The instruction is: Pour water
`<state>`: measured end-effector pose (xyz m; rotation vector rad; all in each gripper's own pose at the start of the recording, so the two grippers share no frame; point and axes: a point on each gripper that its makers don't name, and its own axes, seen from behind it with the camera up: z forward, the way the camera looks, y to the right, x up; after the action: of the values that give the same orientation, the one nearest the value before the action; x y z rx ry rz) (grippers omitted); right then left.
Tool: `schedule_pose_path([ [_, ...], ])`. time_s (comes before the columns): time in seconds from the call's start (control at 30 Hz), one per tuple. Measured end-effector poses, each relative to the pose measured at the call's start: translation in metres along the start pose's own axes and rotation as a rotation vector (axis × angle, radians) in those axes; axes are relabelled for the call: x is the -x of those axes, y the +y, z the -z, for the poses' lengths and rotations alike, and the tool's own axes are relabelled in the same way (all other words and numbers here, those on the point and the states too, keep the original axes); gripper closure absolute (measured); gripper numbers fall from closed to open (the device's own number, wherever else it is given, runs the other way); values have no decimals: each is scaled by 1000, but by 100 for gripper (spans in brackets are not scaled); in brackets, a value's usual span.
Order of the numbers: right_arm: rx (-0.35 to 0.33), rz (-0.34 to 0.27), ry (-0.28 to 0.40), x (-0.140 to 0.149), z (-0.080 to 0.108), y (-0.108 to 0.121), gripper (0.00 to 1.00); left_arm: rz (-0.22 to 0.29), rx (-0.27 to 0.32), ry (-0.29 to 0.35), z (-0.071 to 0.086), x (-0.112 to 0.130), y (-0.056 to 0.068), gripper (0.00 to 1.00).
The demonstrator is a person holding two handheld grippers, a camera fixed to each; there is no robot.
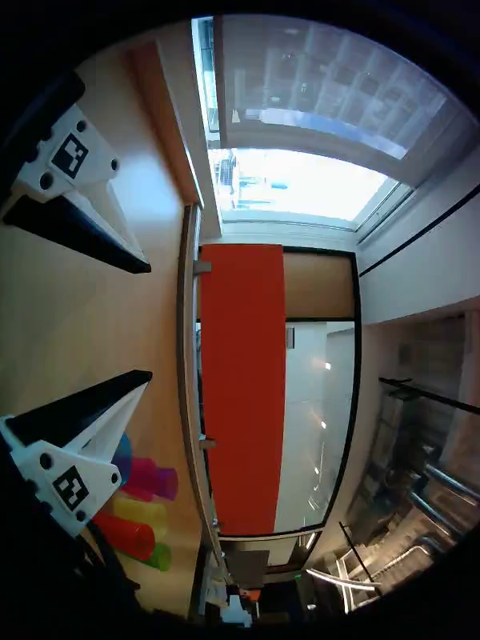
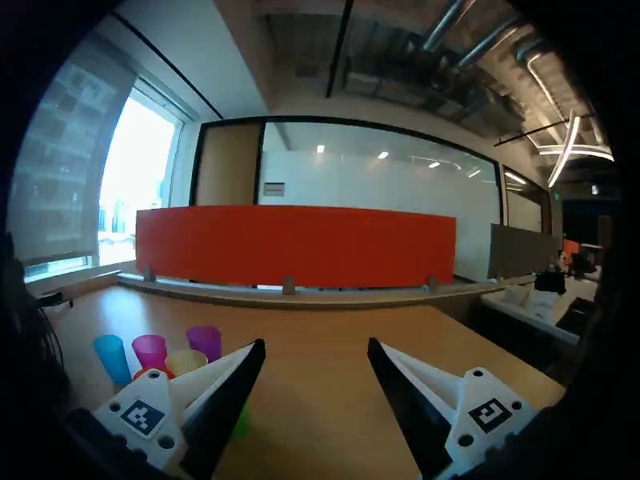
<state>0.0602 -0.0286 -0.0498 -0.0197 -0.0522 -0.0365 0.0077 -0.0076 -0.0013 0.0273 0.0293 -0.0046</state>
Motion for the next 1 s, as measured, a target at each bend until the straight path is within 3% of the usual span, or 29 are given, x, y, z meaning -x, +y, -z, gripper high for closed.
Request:
schedule_pose_path([
  [0.6, 3, 3, 12, -3, 5, 4, 0, -5, 0, -29, -4, 7, 1, 11],
  [1.0, -3, 47, 69, -12, 11, 3, 0, -4, 0, -29, -3, 7, 1, 10],
])
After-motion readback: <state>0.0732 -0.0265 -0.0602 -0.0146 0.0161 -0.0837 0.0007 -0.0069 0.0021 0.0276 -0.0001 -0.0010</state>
